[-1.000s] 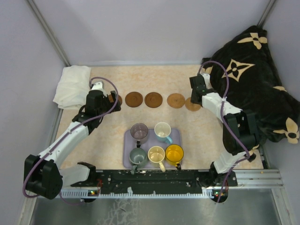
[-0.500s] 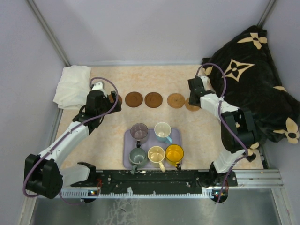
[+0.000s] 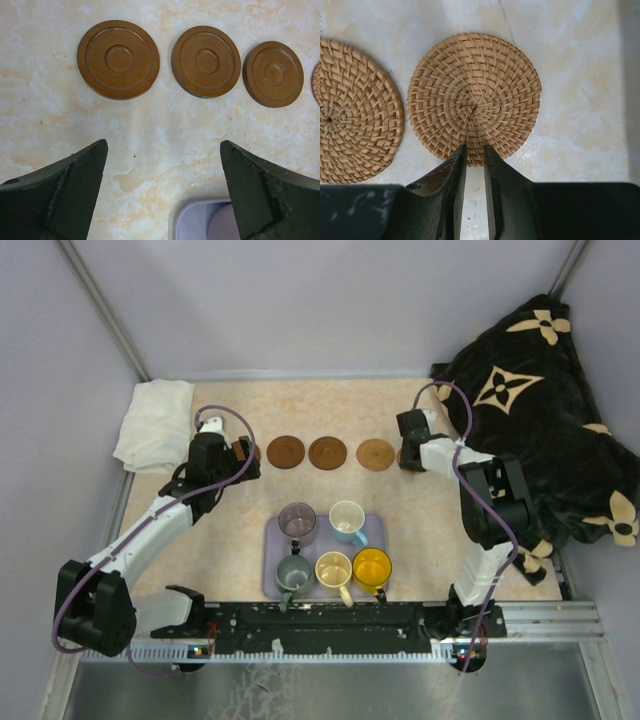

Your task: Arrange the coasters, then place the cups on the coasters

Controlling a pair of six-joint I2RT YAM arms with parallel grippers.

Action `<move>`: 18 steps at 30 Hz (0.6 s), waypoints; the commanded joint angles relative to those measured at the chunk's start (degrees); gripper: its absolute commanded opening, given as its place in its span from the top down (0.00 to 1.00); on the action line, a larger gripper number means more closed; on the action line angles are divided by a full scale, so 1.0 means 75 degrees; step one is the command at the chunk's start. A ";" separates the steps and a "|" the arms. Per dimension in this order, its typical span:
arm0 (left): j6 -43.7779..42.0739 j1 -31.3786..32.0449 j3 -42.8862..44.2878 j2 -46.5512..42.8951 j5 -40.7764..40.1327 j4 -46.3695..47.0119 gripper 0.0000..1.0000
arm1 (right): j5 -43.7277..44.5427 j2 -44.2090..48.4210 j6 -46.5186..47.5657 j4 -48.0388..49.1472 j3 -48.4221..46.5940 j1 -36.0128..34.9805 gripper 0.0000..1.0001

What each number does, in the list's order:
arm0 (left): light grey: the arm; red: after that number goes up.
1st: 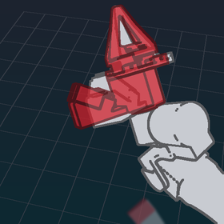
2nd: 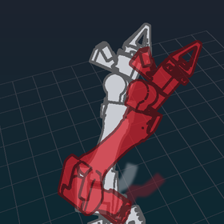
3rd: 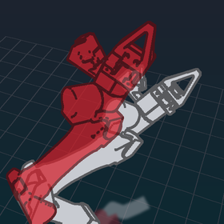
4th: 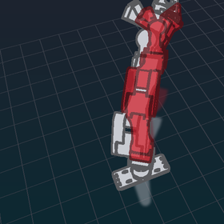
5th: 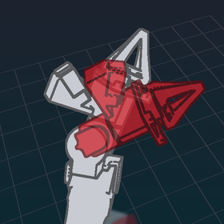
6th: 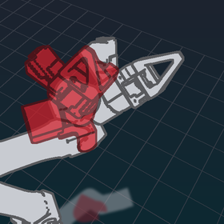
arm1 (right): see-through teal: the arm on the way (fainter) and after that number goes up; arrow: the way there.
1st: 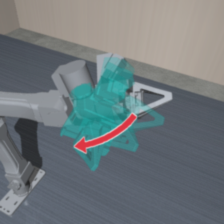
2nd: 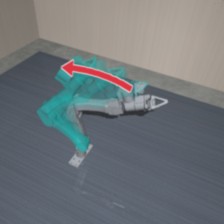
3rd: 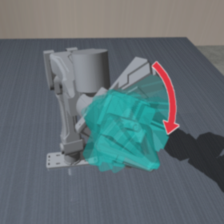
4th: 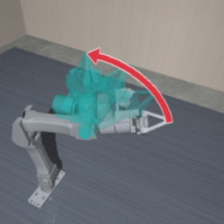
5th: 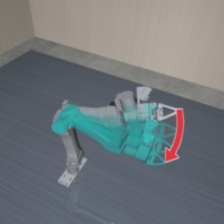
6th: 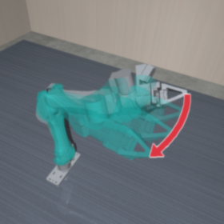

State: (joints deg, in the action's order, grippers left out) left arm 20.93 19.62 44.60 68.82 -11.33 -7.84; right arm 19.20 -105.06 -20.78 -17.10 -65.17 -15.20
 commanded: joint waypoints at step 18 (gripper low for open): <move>-0.0054 0.0018 -0.0020 0.0093 -0.0141 0.0032 0.00 | 0.0066 -0.0347 -0.0077 0.0149 -0.0517 0.0316 0.78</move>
State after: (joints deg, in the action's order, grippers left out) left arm 20.86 19.62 44.60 69.34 -11.92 -7.92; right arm 19.27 -107.79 -20.75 -15.77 -68.31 -13.67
